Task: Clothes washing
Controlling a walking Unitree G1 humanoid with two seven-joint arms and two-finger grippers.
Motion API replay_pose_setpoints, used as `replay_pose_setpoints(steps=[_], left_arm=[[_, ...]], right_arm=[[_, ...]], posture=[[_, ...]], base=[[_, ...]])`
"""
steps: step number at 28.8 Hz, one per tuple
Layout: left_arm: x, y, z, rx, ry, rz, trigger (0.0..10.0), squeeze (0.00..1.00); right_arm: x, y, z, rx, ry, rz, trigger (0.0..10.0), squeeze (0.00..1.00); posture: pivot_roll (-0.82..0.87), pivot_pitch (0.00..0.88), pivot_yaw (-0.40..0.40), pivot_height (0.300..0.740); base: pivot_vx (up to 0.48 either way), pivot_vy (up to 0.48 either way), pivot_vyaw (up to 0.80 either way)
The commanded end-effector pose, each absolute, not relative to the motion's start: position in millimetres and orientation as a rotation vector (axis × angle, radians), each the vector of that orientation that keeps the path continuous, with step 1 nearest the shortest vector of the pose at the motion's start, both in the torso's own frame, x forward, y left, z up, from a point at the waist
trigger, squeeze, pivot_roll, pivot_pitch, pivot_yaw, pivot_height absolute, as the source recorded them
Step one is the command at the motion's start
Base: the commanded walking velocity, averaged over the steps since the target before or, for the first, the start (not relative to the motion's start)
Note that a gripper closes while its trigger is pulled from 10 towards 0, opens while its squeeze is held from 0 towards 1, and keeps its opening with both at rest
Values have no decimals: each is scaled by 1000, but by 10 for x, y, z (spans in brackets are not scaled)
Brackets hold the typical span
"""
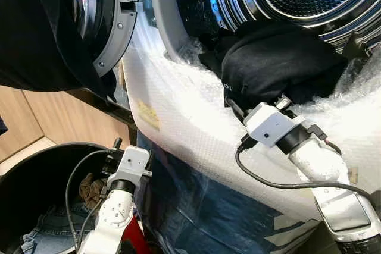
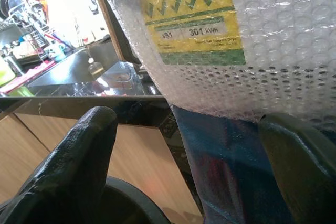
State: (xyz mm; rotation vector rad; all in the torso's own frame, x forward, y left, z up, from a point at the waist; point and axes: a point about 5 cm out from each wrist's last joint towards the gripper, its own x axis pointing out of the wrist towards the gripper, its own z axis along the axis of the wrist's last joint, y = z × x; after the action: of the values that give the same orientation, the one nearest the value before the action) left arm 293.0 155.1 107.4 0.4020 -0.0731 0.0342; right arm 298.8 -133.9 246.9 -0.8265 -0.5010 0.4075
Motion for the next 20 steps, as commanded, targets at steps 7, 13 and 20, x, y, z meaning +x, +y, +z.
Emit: replay_pose_setpoints(steps=[7, 13, 20], left_arm=[[2944, 1522, 1062, 407, -75, 32, 10000, 0], [2953, 1532, 1074, 408, -77, 37, 10000, 0], [2947, 1553, 1075, 409, -78, 47, 10000, 0]], right_arm=[[3026, -1345, 2539, -726, -482, 400, 0, 0], [3049, -1326, 2616, -584, -476, 415, 0, 0], [3078, -1307, 2744, -451, -473, 430, 0, 0]], posture=[[78, 0, -121, 740], [84, 0, -121, 740], [87, 0, -121, 740]], base=[[0, 0, 0], [0, 0, 0], [0, 0, 0]])
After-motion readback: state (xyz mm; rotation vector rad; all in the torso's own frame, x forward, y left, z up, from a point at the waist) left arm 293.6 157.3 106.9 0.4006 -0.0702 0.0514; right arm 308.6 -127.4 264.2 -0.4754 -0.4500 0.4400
